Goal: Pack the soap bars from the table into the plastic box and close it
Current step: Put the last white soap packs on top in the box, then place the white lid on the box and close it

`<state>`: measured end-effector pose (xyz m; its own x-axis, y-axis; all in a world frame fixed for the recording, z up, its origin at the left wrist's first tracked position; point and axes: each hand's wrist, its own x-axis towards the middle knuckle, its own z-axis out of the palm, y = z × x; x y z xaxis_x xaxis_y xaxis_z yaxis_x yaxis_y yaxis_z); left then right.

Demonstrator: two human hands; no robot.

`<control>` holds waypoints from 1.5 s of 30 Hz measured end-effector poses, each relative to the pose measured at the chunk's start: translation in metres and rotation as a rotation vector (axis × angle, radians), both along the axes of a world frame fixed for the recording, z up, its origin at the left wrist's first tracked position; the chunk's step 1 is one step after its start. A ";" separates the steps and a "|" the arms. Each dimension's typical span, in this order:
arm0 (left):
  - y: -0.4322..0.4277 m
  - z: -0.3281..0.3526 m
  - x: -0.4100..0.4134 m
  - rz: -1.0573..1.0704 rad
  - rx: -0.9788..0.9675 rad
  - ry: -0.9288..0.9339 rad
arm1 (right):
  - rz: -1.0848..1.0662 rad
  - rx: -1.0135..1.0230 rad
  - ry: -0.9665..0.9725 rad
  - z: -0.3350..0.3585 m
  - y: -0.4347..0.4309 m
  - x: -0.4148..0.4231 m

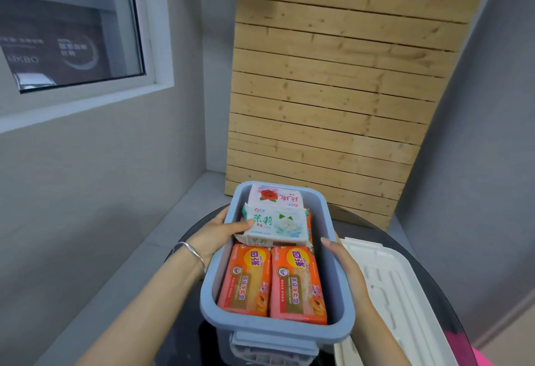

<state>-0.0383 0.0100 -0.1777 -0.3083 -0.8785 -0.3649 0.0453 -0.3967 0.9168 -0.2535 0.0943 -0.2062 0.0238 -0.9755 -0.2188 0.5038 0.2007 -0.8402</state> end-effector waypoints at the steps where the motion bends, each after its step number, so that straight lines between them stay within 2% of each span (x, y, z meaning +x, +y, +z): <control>1: 0.003 0.004 -0.001 -0.003 -0.006 -0.021 | 0.000 -0.005 0.030 0.000 0.001 0.001; 6: 0.026 0.024 -0.005 0.050 -0.142 -0.169 | 0.015 -0.059 0.228 0.009 0.012 -0.013; 10: 0.056 0.045 -0.021 0.150 -0.471 -0.407 | -0.047 -0.124 0.345 0.019 0.031 -0.036; 13: 0.066 0.059 -0.039 0.188 -0.642 -0.474 | -0.075 -0.191 0.408 0.028 0.049 -0.058; 17: 0.082 0.062 -0.087 0.094 -0.688 -0.461 | -0.188 -0.200 0.495 0.027 0.068 -0.103; 21: 0.106 0.048 -0.152 -0.072 -0.754 -0.378 | -0.301 -0.124 0.544 0.014 0.089 -0.155; 25: 0.123 0.027 -0.201 -0.181 -0.749 -0.359 | -0.353 -0.031 0.605 -0.008 0.114 -0.190; 27: 0.128 0.009 -0.219 -0.236 -0.736 -0.414 | -0.315 0.030 0.636 -0.025 0.122 -0.195; 30: 0.120 -0.028 -0.230 -0.255 -0.654 -0.587 | -0.265 0.075 0.646 -0.055 0.123 -0.195; 34: 0.110 -0.073 -0.223 -0.261 -0.536 -0.902 | -0.309 0.073 0.740 -0.080 0.122 -0.192; 36: 0.110 -0.087 -0.220 -0.276 -0.488 -0.957 | -0.318 0.074 0.786 -0.085 0.120 -0.191; 39: 0.109 -0.097 -0.221 -0.276 -0.429 -0.974 | -0.290 0.104 0.914 -0.090 0.118 -0.193; 42: 0.109 -0.094 -0.226 -0.220 -0.401 -0.902 | -0.261 0.133 1.054 -0.091 0.115 -0.192; 45: 0.110 -0.088 -0.231 -0.182 -0.345 -0.775 | -0.291 0.123 0.954 -0.084 0.115 -0.188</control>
